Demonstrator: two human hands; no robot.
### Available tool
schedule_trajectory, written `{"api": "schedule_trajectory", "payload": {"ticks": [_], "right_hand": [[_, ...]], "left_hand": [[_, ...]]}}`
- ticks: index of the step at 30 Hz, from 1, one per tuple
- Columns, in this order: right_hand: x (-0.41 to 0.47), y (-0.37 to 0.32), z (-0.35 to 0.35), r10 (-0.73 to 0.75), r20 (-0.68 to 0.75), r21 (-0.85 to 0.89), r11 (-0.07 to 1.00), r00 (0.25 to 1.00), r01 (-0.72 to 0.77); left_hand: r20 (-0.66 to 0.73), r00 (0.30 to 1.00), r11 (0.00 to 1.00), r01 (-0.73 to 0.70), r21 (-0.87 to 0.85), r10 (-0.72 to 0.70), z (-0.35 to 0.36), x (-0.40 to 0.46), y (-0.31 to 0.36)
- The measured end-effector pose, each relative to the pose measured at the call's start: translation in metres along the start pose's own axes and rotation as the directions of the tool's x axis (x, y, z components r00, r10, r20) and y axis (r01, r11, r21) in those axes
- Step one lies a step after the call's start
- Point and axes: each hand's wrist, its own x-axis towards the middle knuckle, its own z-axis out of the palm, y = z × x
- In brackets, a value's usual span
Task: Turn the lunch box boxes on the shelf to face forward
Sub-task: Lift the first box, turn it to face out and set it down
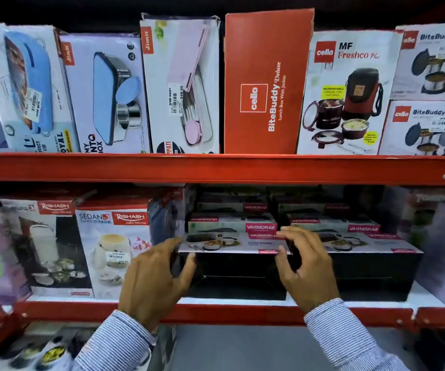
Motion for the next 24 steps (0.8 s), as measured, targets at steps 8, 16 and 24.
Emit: {"api": "schedule_trajectory", "payload": {"ticks": [8,16,24], "right_hand": [[0.003,-0.003,0.009,0.436,0.259,0.041,0.887,0.862,-0.461],[0.013,0.009,0.003,0.624,0.403,0.222,0.643,0.669,-0.733],[0.006,0.025,-0.019,0.635,0.306,0.425,0.575,0.709,-0.699]], "left_hand": [[0.242,0.917,0.930,0.350,-0.109,-0.317,0.038,0.004,-0.009],[0.494,0.725,0.556,0.687,-0.469,-0.479,0.045,0.017,-0.024],[0.319,0.811,0.636,0.584,-0.504,-0.491,0.009,0.019,-0.015]]}}
